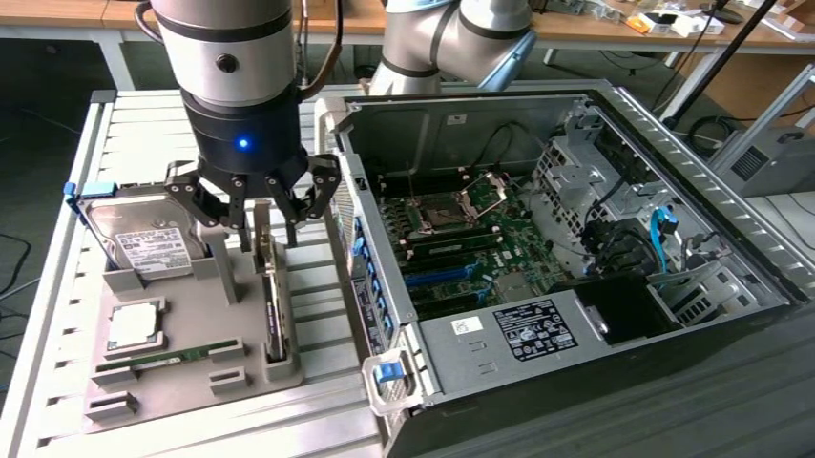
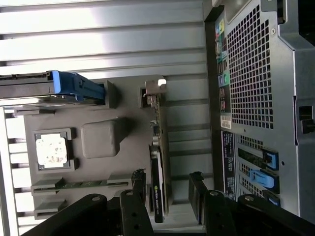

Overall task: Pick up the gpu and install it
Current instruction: 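Pick up the gpu and move the gpu toward the slot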

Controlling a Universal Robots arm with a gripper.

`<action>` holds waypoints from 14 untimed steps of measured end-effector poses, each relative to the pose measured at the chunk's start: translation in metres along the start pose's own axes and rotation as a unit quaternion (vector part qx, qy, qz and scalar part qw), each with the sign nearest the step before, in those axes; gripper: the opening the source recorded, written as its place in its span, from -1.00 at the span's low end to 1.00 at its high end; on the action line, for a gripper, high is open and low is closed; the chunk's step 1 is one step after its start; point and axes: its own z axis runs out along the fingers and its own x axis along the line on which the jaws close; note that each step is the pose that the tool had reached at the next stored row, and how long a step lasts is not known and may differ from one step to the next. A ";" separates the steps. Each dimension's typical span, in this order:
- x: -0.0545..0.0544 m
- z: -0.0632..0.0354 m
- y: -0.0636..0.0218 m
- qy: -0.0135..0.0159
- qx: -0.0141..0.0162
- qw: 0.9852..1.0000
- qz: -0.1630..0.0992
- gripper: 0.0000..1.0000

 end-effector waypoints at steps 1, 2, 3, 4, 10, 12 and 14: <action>0.000 0.0007 0.0000 0.000 0.000 1.000 0.000 -0.04; 0.000 0.0013 0.0000 0.000 0.000 1.000 0.000 -0.04; 0.000 0.0020 0.0000 0.000 0.000 1.000 0.000 -0.04; 0.000 0.0028 0.0000 0.000 0.000 1.000 0.000 -0.04; 0.000 0.0056 -0.0001 0.000 0.000 1.000 0.000 -0.04; 0.000 0.0070 -0.0002 0.000 0.000 1.000 0.000 -0.04; 0.000 0.0079 -0.0002 0.000 0.000 1.000 0.000 -0.04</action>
